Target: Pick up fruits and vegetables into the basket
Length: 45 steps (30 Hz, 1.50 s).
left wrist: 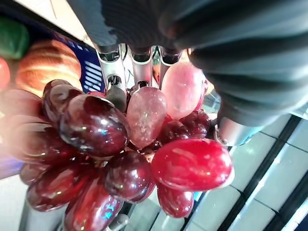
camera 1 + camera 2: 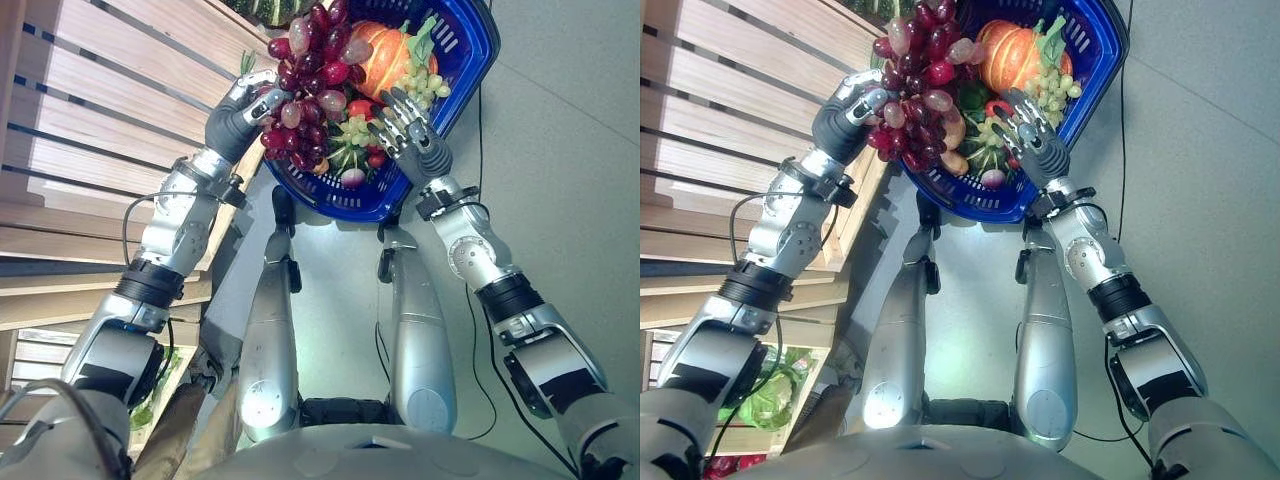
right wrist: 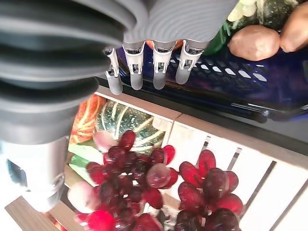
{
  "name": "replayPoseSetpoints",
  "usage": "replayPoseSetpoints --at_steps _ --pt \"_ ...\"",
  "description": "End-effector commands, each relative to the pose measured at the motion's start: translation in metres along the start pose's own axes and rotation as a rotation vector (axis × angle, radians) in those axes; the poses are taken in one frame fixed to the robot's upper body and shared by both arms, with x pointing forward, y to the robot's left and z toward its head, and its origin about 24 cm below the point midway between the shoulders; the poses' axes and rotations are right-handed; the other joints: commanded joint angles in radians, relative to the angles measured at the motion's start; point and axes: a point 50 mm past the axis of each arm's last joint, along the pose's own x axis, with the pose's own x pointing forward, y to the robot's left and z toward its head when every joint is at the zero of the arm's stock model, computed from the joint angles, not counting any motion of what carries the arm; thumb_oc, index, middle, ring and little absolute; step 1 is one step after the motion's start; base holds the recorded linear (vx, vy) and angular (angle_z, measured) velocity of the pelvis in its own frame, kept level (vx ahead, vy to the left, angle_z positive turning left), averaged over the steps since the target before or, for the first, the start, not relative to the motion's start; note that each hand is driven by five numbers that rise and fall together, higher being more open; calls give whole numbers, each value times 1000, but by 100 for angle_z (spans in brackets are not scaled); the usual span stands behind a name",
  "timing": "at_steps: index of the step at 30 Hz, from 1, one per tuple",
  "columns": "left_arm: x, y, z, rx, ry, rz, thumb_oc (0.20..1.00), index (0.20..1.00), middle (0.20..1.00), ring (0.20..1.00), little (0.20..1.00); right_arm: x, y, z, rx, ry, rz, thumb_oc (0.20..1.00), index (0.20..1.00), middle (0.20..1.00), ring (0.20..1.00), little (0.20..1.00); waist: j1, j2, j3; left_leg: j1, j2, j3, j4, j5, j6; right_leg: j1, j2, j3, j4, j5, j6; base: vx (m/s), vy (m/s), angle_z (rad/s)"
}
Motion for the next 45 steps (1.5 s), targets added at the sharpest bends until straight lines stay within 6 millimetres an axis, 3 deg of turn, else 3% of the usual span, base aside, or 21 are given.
replayPoseSetpoints --at_steps 1,10,21,38,39,40,45 --pt "13 -19 32 86 -130 -175 200 200 200 200 200 2 19 8 48 -48 124 1000 1000 1000 1000 1000 8 -35 -41 -10 -93 58 60 -80 84 80 48 -56 -91 22 -5 0 0 0" --pt "18 -33 37 95 -111 -282 200 200 200 200 200 2 30 1 144 10 242 1000 1000 1000 1000 1000 12 -35 -41 -11 -96 54 54 -76 88 82 47 -60 -99 28 -2 0 0 0" --pt "22 -49 29 137 13 -453 200 200 200 200 200 2 61 -3 391 1 461 1000 1000 1000 1000 1000 13 -36 -41 -9 -102 52 58 -77 92 87 44 -63 -106 37 2 0 0 0" --pt "21 -37 10 273 249 -462 200 200 200 200 200 6 82 27 529 -158 645 1000 1000 1000 1000 1000 9 -36 -41 -12 -104 48 63 -77 93 89 38 -65 -119 54 13 0 0 0" --pt "21 -36 10 279 258 -461 200 200 200 200 200 7 83 29 533 -173 654 715 715 715 715 715 8 -36 -41 -13 -104 48 64 -78 93 88 38 -66 -120 55 14 0 0 0" --pt "21 -36 9 288 266 -459 200 200 200 200 200 7 83 31 536 -188 659 200 200 200 200 200 8 -37 -41 -12 -104 48 64 -78 94 88 38 -66 -120 56 14 0 0 0" --pt "22 -33 8 328 300 -444 200 200 200 200 200 7 87 39 548 -239 687 200 200 200 200 200 8 -37 -41 -14 -106 48 66 -78 95 88 37 -68 -122 58 16 0 0 0"
